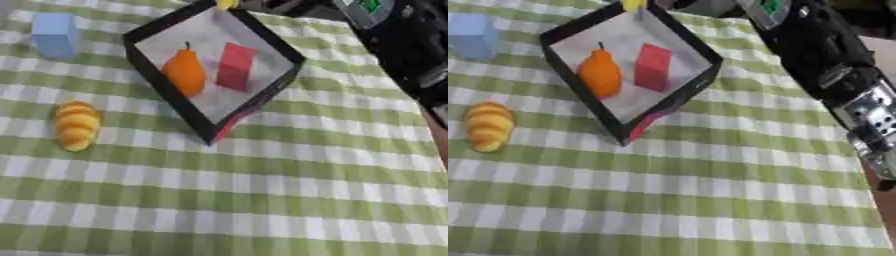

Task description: Pick up objects on the table and place them in the box.

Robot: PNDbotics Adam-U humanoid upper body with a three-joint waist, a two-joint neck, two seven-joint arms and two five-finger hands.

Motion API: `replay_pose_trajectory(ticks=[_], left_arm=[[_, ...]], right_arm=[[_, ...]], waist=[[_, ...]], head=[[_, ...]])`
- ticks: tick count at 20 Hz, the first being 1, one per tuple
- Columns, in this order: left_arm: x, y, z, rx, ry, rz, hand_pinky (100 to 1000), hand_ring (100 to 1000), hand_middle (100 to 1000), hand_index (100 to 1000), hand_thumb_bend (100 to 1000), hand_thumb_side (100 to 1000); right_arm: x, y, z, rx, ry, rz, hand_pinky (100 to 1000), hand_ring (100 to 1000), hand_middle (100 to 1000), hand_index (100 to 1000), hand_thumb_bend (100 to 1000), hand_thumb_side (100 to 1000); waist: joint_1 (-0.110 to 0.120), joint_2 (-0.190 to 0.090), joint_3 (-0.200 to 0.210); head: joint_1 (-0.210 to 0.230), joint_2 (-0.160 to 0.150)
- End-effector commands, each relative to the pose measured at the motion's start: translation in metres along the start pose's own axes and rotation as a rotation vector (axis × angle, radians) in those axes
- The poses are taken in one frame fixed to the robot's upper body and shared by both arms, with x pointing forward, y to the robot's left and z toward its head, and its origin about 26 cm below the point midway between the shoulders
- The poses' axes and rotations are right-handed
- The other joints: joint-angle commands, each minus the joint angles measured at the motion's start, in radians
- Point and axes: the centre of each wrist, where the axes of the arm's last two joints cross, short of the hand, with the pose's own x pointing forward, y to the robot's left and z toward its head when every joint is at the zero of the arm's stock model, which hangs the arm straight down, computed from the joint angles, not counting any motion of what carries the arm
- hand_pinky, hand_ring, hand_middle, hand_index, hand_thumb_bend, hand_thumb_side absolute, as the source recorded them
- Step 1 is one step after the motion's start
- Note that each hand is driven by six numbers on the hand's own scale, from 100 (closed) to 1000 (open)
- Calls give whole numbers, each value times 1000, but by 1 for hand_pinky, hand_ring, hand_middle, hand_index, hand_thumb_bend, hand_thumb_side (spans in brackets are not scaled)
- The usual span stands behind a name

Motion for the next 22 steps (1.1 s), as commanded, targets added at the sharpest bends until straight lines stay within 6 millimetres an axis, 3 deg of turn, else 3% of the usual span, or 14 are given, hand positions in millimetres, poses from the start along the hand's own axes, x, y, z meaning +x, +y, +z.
replay_pose_trajectory(ticks=[1, 13, 22], left_arm=[[11, 2, -12, 4, -70, -5, 784, 764, 840, 776, 421, 446], [13, -2, -15, -8, -83, 7, 784, 763, 841, 778, 420, 448], [14, -3, -15, -18, -79, 15, 782, 762, 842, 778, 417, 452]], right_arm=[[-4, -7, 0, 9, 10, 45, 651, 599, 617, 763, 100, 124], [-4, 15, -6, 94, 0, 77, 655, 629, 617, 765, 100, 152], [-1, 31, -10, 210, -20, 120, 698, 680, 668, 796, 100, 214]], waist=[[-8, -11, 2], [-11, -2, 0], [-12, 5, 1]], head=[[3, -13], [-8, -14], [-17, -16]])
